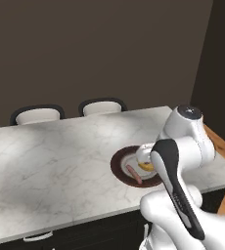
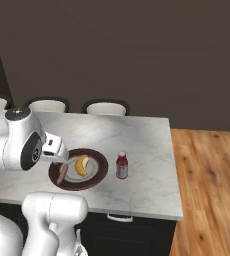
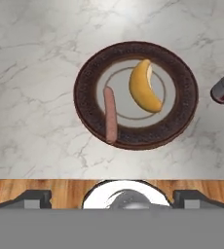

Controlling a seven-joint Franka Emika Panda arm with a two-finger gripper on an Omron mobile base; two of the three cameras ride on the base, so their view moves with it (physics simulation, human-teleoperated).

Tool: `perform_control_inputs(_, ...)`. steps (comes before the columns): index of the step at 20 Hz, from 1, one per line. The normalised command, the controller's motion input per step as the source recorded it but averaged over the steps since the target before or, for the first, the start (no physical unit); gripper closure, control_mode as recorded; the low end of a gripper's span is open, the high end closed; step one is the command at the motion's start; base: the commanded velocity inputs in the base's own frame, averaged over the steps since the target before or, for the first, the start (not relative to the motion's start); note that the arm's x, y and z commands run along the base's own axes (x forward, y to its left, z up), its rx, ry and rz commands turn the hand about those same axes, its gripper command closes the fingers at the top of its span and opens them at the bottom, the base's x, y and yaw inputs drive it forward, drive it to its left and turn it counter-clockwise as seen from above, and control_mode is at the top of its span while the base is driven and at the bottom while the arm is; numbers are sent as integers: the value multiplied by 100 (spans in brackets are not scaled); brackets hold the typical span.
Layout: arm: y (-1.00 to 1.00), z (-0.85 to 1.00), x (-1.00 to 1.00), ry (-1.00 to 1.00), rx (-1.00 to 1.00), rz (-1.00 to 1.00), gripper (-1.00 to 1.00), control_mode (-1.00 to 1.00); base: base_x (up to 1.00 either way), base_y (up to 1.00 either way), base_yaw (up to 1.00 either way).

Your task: Move the hot dog bun to the plate on the dining table and place the condiment next to that plate. Then navigate to the fridge and take the sausage and place it on the plate as well.

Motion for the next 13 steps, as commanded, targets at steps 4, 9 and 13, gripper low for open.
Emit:
perform_control_inputs(4, -14, 73, -45, -11, -1, -3, -100, -100, 0, 0, 0)
perform_control_inputs(9, -10, 78, -40, -21, -9, 0, -100, -100, 0, 0, 0)
perform_control_inputs(13, -8, 74, -28, -30, -17, 0, -100, -100, 0, 0, 0)
